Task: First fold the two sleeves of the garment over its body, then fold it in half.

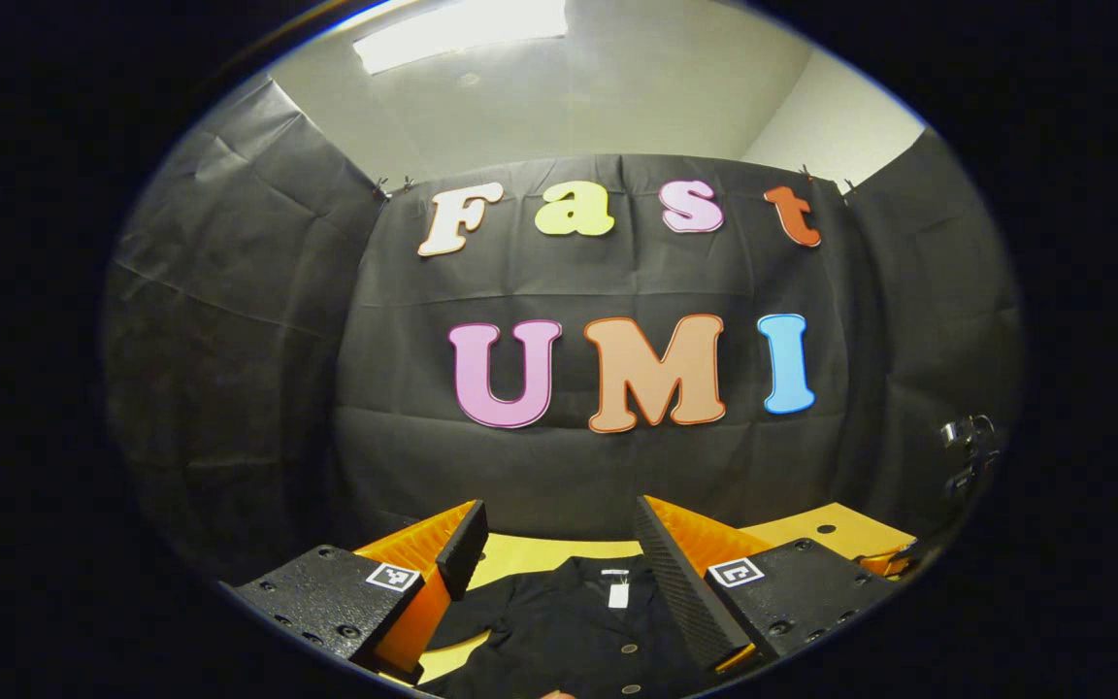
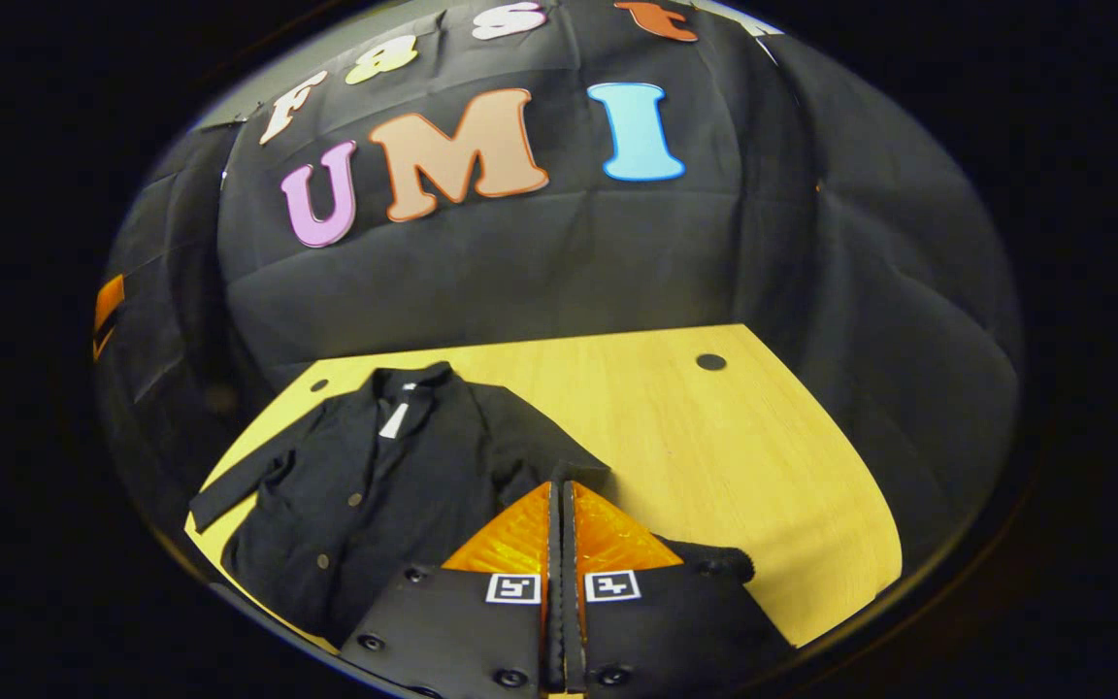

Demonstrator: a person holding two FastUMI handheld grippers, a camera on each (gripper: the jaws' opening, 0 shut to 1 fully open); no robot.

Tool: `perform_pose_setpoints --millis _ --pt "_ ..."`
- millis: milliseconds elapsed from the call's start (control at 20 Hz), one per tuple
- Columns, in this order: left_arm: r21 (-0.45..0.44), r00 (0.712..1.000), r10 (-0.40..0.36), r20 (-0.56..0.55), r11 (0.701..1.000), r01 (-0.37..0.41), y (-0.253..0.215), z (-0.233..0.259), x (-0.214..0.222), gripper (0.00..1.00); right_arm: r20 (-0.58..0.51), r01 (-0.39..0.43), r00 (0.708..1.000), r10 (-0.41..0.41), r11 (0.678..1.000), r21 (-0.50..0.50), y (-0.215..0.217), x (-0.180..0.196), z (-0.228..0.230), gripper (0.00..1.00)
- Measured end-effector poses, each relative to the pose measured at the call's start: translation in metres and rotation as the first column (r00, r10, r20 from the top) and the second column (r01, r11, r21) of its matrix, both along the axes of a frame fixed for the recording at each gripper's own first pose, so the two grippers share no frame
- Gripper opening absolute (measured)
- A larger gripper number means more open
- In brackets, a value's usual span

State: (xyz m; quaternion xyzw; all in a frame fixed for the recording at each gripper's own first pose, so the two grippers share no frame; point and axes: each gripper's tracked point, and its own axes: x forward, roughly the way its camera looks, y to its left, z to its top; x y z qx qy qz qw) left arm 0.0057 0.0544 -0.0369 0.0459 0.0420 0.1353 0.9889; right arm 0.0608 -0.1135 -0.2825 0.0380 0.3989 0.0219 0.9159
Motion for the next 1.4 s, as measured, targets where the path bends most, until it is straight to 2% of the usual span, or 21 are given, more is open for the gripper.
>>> perform_pose_setpoints --millis 100,200,300,400,600,650,700,800,1050,1150,1250,1300,1350,1400 --pt "-0.007 1.000 0.012 -0.002 1.000 -0.012 0.013 -0.002 -0.005 0.95 0.026 -0.018 1.000 0.017 1.000 0.019 0.023 0.012 0.011 0.02" --pt "-0.010 1.000 0.017 -0.005 1.000 -0.017 0.026 -0.002 -0.009 0.88 0.045 -0.033 0.999 0.032 0.999 0.018 0.040 0.021 0.018 0.02" --pt "-0.005 1.000 0.031 -0.001 1.000 -0.031 0.038 0.000 -0.013 0.95 0.071 -0.075 0.995 0.075 0.997 -0.007 0.059 0.034 0.027 0.02" --pt "0.002 0.999 0.043 0.002 0.999 -0.043 0.051 0.001 -0.017 0.92 0.091 -0.114 0.989 0.114 0.993 -0.007 0.084 0.044 0.034 0.02" --pt "0.002 0.997 0.075 -0.005 0.997 -0.075 0.080 -0.001 -0.025 0.95 0.107 -0.185 0.977 0.184 0.983 0.000 0.137 0.058 0.039 0.02" --pt "0.001 0.996 0.085 -0.008 0.996 -0.085 0.088 -0.003 -0.029 0.92 0.110 -0.203 0.973 0.201 0.979 0.003 0.151 0.061 0.040 0.00" --pt "-0.001 0.995 0.095 -0.010 0.996 -0.095 0.098 -0.004 -0.032 0.92 0.113 -0.224 0.968 0.222 0.975 0.000 0.167 0.063 0.040 0.02" --pt "-0.005 0.994 0.111 -0.013 0.994 -0.111 0.115 -0.006 -0.035 0.95 0.113 -0.256 0.960 0.254 0.967 -0.003 0.192 0.066 0.037 0.02" --pt "-0.014 0.989 0.140 -0.039 0.990 -0.140 0.158 -0.022 -0.045 0.95 0.082 -0.307 0.948 0.308 0.951 -0.018 0.251 0.077 0.015 0.02" --pt "-0.022 0.987 0.150 -0.057 0.988 -0.152 0.175 -0.031 -0.049 0.92 0.056 -0.321 0.945 0.322 0.947 -0.023 0.271 0.082 -0.002 0.00" --pt "-0.028 0.984 0.162 -0.079 0.986 -0.164 0.189 -0.042 -0.052 0.92 0.040 -0.331 0.942 0.332 0.943 -0.032 0.289 0.088 -0.014 0.02" --pt "-0.029 0.982 0.167 -0.090 0.985 -0.170 0.196 -0.046 -0.053 0.96 0.034 -0.334 0.941 0.336 0.942 -0.036 0.298 0.093 -0.020 0.02" --pt "-0.029 0.980 0.171 -0.100 0.984 -0.174 0.202 -0.050 -0.054 0.92 0.030 -0.337 0.941 0.338 0.941 -0.038 0.306 0.098 -0.025 0.02" --pt "-0.025 0.979 0.175 -0.107 0.984 -0.179 0.208 -0.053 -0.055 0.93 0.024 -0.340 0.940 0.341 0.940 -0.040 0.315 0.102 -0.030 0.02"
